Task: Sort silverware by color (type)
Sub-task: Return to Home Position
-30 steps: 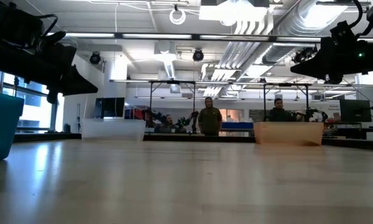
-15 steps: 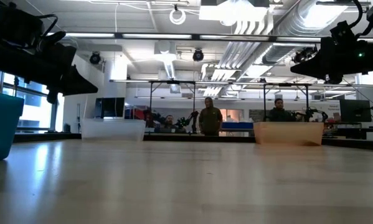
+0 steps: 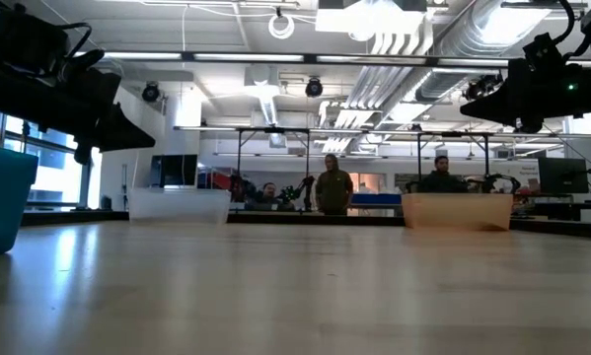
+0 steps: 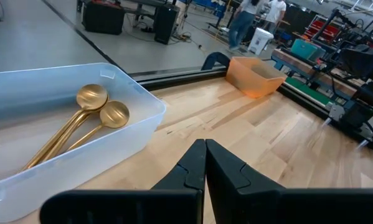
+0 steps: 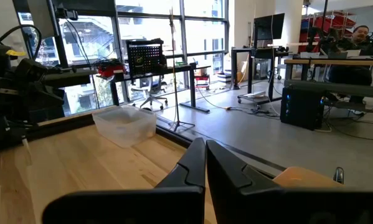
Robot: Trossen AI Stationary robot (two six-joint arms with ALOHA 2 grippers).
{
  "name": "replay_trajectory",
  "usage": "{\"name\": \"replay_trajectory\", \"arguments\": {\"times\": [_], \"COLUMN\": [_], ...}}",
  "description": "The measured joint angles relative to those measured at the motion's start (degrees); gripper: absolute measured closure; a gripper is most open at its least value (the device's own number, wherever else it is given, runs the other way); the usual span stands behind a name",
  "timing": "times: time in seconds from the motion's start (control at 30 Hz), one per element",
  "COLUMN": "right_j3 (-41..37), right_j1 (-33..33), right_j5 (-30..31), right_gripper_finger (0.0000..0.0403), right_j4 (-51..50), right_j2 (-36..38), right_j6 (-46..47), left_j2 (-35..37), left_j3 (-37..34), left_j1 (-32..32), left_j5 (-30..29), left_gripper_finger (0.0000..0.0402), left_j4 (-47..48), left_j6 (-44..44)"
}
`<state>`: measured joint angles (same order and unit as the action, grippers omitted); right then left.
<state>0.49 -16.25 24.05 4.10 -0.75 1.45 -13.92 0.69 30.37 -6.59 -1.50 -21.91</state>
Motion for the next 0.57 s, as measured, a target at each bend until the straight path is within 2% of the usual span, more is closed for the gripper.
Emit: {"name": "replay_trajectory", "arguments": {"times": [0.57], "right_j3": [0.0], "right_j1": [0.0], "right_j5": [0.0], "right_gripper_finger": [0.0403], "right_j4": [0.0], "right_j2": [0.0], "right_j6": [0.0], "left_j2": [0.0], "left_j3": [0.0], "left_j1": [0.0], "left_j5": [0.0], "left_gripper_finger": [0.0401], "left_j4": [0.0], "left_j6": [0.0]}}
